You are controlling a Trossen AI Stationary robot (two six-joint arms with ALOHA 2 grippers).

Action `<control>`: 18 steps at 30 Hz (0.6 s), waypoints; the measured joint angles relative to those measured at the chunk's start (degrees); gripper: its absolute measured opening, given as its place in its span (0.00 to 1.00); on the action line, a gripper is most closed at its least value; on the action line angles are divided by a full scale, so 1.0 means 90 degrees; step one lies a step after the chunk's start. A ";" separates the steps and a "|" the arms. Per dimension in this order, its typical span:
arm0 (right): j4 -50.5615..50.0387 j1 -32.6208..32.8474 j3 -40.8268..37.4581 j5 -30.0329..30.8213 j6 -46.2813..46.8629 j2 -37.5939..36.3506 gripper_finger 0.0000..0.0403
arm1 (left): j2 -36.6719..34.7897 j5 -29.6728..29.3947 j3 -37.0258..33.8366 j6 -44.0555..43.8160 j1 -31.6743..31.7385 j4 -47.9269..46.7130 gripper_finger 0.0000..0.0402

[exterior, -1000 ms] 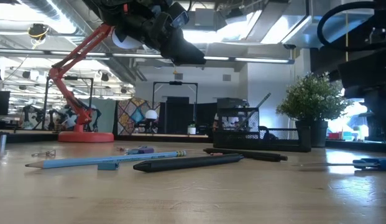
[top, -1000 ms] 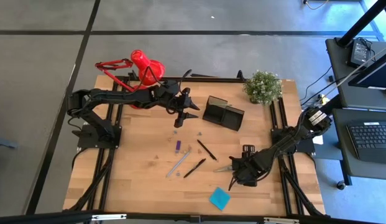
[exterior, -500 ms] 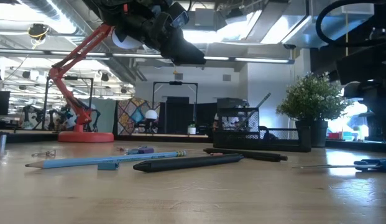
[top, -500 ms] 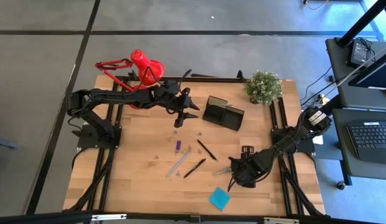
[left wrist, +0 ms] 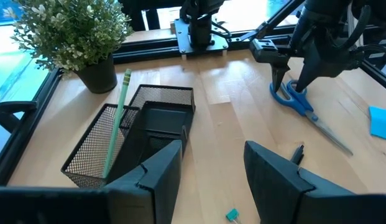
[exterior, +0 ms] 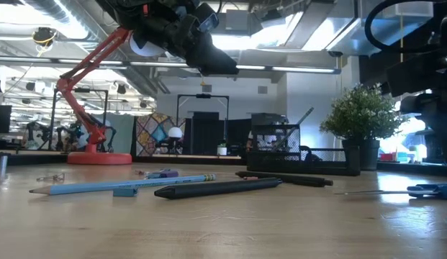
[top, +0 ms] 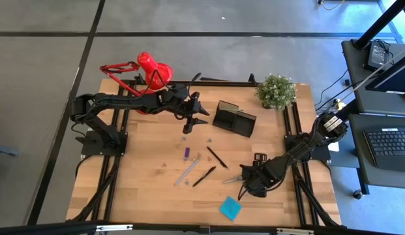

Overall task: Pick and place office supplies into organizer
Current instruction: Put the blue scissor into the black desk organizer

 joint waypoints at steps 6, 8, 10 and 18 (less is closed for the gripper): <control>-0.0029 0.0000 0.0000 0.0002 -0.0033 -0.0002 0.55 | 0.0000 -0.0451 0.0000 0.0000 -0.0001 -0.0002 0.42; -0.0090 0.0000 0.0002 0.0006 -0.0030 -0.0002 0.52 | 0.0000 -0.0613 0.0000 0.0000 0.0000 0.0000 0.42; -0.0104 0.0002 0.0002 0.0024 -0.0028 -0.0002 0.48 | 0.0000 -0.0725 0.0000 0.0000 0.0000 -0.0002 0.42; -0.0098 0.0000 0.0002 0.0068 -0.0028 -0.0005 0.35 | 0.0000 -0.0741 0.0000 0.0000 0.0000 0.0000 0.42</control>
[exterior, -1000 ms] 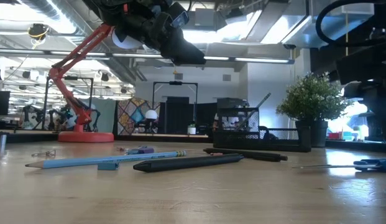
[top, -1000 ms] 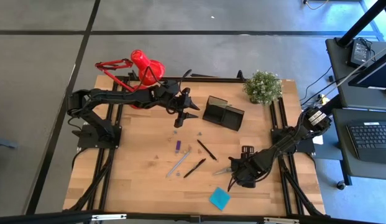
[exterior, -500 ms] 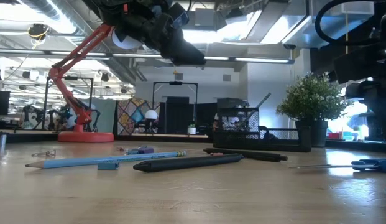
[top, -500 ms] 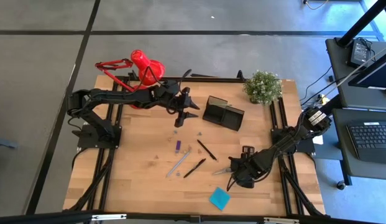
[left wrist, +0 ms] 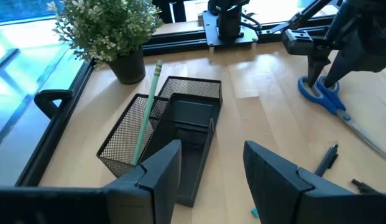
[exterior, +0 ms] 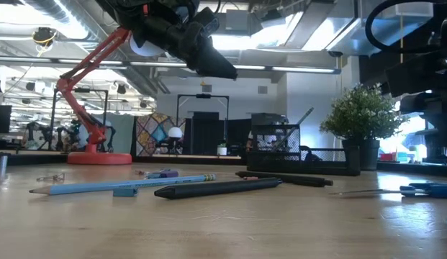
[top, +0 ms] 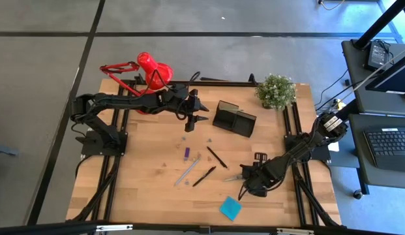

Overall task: Pick and place office supplies into organizer
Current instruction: Put the blue scissor into the black desk organizer

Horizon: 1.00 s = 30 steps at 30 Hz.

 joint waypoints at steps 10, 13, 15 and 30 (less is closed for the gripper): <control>0.0443 -0.0005 -0.0212 -0.0184 -0.0334 0.0297 0.32 | 0.0000 0.0000 0.0000 0.0000 0.0000 -0.0002 0.42; 0.0455 -0.0007 -0.0248 -0.0239 -0.0294 0.0294 0.32 | 0.0000 0.0000 0.0000 0.0000 0.0000 -0.0002 0.42; 0.0458 -0.0012 -0.0250 -0.0291 -0.0296 0.0294 0.32 | 0.0000 0.0000 0.0000 0.0000 0.0000 -0.0002 0.42; 0.0424 -0.0262 -0.0249 -0.0547 -0.0316 0.0304 0.21 | 0.0000 0.0000 0.0000 0.0000 0.0000 -0.0002 0.42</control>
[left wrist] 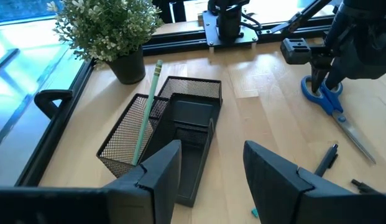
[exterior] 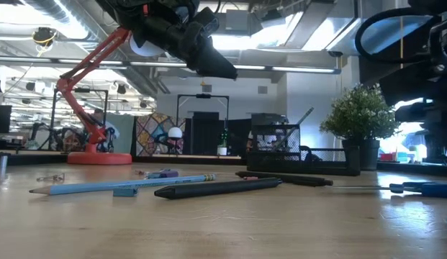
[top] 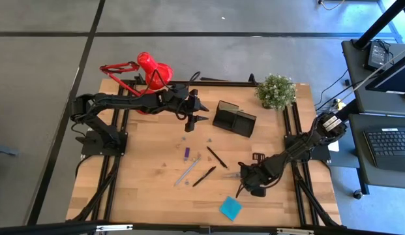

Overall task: Pick and place office supplies into organizer
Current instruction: Put the blue scissor into the black desk organizer

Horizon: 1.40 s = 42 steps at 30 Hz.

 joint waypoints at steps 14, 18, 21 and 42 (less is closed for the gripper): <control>-0.2719 -0.0098 0.1107 0.0237 0.0151 -0.0146 0.22 | 0.0000 0.0002 -0.0002 -0.0182 0.0000 -0.0331 0.42; -0.4005 -0.0230 0.1617 0.0636 0.0146 -0.0158 0.22 | 0.0000 0.0000 -0.0002 -0.0177 -0.0002 -0.0820 0.42; -0.4791 -0.0401 0.2092 0.1043 0.0148 -0.0158 0.22 | 0.0000 0.0000 -0.0005 -0.0173 0.0000 -0.1265 0.42; -0.5315 -0.3181 0.3631 0.4431 -0.3472 -0.0160 0.22 | -0.0002 0.0031 -0.0296 -0.0163 -0.0002 -0.1861 0.42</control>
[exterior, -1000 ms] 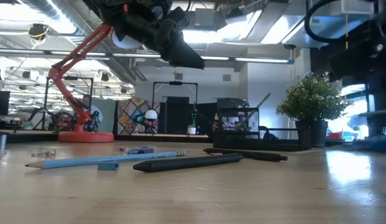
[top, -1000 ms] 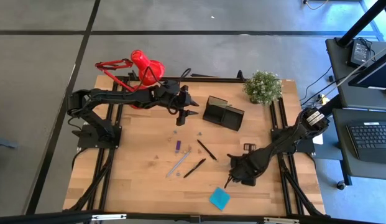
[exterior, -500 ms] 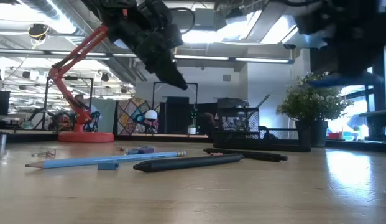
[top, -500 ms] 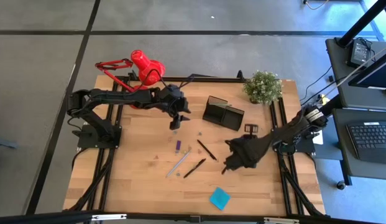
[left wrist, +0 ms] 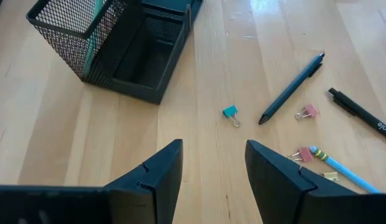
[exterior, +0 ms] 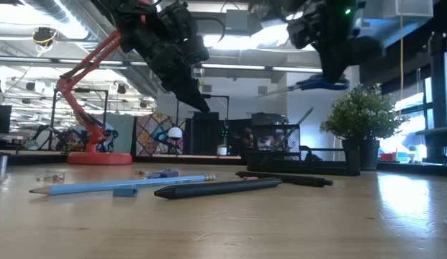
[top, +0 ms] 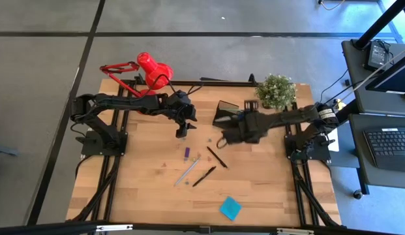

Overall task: Pick and place office supplies into organizer
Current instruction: Put the blue scissor into the black desk organizer

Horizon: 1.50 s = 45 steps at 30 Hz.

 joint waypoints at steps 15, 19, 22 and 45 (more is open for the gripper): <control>-0.0004 -0.1361 0.0016 0.0514 -0.1854 0.0000 0.22 | 0.0000 -0.0002 0.0000 0.0000 0.0002 0.0000 0.42; -0.0004 -0.1545 0.0016 0.0517 -0.1928 0.0064 0.22 | 0.0000 -0.0002 0.0000 -0.0002 0.0002 0.0001 0.42; 0.0022 -0.1594 0.0016 0.0524 -0.2071 0.0189 0.22 | 0.0000 -0.0002 0.0000 0.0000 0.0001 0.0001 0.42; 0.0006 -0.1587 0.0016 0.1543 -0.2458 0.1491 0.22 | 0.0000 -0.0004 0.0000 0.0000 0.0002 0.0003 0.42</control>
